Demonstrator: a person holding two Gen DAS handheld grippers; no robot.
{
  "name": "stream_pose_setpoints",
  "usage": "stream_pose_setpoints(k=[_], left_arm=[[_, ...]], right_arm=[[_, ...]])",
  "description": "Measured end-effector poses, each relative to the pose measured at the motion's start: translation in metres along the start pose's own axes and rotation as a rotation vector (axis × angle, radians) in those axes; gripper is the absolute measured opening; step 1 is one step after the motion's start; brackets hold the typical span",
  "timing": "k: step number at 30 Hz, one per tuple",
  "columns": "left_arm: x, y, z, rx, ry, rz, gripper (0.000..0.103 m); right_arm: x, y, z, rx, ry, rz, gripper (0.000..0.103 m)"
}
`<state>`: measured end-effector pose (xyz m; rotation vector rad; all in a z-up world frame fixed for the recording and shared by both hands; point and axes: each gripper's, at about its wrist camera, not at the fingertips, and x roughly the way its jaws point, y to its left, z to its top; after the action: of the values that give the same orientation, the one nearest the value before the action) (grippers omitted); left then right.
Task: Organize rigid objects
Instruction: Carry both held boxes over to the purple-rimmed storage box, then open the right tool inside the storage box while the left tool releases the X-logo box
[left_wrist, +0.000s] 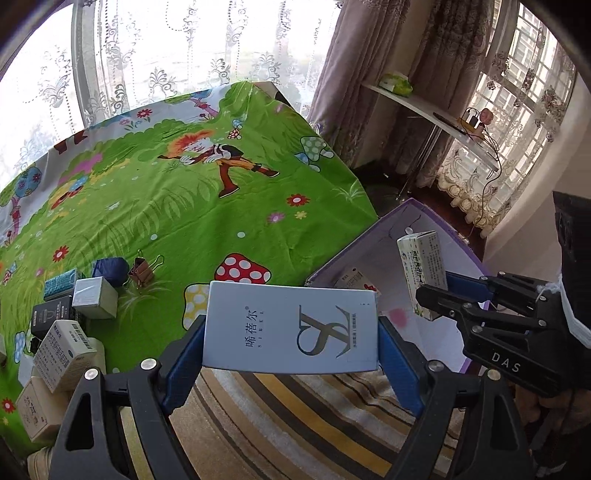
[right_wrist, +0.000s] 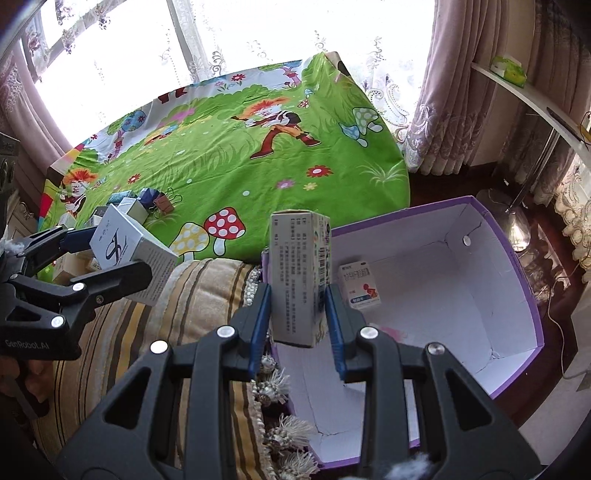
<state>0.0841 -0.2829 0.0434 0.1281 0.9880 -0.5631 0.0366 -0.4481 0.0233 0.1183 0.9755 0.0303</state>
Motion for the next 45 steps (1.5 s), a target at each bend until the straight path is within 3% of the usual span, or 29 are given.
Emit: stream_pose_setpoints(k=[9,20,24,27,45], left_arm=[[0.013,-0.042,0.009,0.119,0.004,-0.05,0.087],[0.027,-0.065,0.018,0.138,0.028,-0.128,0.089],[0.029,-0.063,0.018,0.126,0.029,-0.138,0.09],[0.027,-0.06,0.018,0.11,0.021,-0.144,0.091],[-0.006,-0.034,0.005,0.078,-0.067,-0.154,0.09]], right_arm=[[-0.006,-0.046,-0.018,0.087,0.015,-0.063,0.034],[-0.017,-0.089,-0.023,0.196,-0.003,-0.112,0.035],[-0.017,-0.097,-0.025,0.228,-0.005,-0.108,0.048],[-0.017,-0.098,-0.025,0.235,-0.009,-0.101,0.054],[-0.027,-0.057,-0.011,0.169,-0.044,0.003,0.054]])
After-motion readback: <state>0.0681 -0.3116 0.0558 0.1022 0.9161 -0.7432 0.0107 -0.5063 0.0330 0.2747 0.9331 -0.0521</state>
